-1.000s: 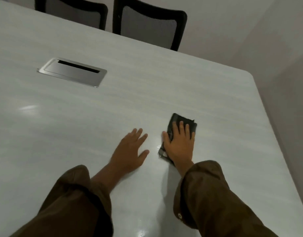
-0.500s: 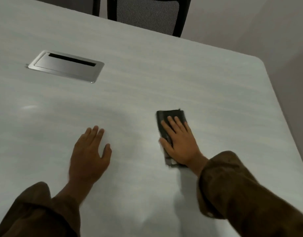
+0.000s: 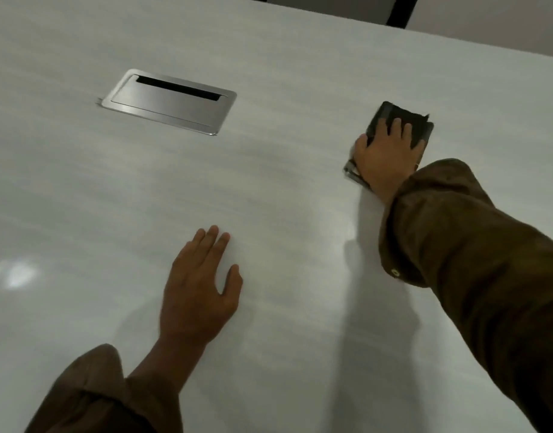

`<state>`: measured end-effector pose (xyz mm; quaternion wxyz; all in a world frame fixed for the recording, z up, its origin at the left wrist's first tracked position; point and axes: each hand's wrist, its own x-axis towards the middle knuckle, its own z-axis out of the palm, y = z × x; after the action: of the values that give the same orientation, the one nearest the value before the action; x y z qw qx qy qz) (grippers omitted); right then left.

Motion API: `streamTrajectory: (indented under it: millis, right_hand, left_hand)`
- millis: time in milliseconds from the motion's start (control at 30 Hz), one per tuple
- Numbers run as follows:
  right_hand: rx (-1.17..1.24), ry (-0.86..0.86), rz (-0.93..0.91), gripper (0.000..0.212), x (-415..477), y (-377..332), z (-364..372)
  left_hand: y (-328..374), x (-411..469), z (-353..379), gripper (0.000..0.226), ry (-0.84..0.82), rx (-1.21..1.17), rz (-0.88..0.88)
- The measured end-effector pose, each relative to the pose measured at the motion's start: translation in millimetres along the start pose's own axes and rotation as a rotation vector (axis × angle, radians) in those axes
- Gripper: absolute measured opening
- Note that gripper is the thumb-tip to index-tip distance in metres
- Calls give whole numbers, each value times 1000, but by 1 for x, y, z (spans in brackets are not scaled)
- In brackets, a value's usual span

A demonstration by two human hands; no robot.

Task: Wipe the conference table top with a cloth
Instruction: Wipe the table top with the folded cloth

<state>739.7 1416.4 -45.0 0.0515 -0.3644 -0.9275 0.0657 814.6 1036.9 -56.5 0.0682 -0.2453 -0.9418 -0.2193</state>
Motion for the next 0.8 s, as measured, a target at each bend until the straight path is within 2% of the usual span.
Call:
streamTrajectory:
  millis: [67,200,300,367,433,467,533,600,700,767,800]
  right_hand:
    - [9,-13,-15,66,-17,-31,7]
    - [55,-7,-275,64,-107,-51,1]
    - [158,-32,-553,58,-190,-22,-13]
    - [219,-88,-661,55,-222,12,-19]
    - [253,-73,-601,55,-220,34,-22]
    - [235,-56,-495,57,-213,36,-23]
    - [144,2,-259,59,-196,14,-18]
    - [60,15,-124,61,-179,-20,-13]
    - [18,-35,-102,64,-177,-79,-3]
    - [40,-65,-188,67,-199,-102,-1]
    - [55,-89,-263,68,-220,-108,-5]
  left_hand:
    - [-1,0,0,55,3,3,-2]
    - [1,-2,-4,54,3,1,-19]
    - [2,-2,-4,55,-7,-10,-1]
    - [1,-2,-4,56,-23,-30,2]
    - [1,-3,-2,56,-20,-34,5]
    - [1,-3,-2,55,-20,-32,14]
    - [-4,-4,-2,54,-17,-27,31]
    - [-3,-3,-2,53,-18,3,44]
    - [-4,-2,-6,57,-87,24,40]
    - [-11,-1,-6,59,-158,-7,86]
    - [-22,0,-13,60,-191,-37,167]
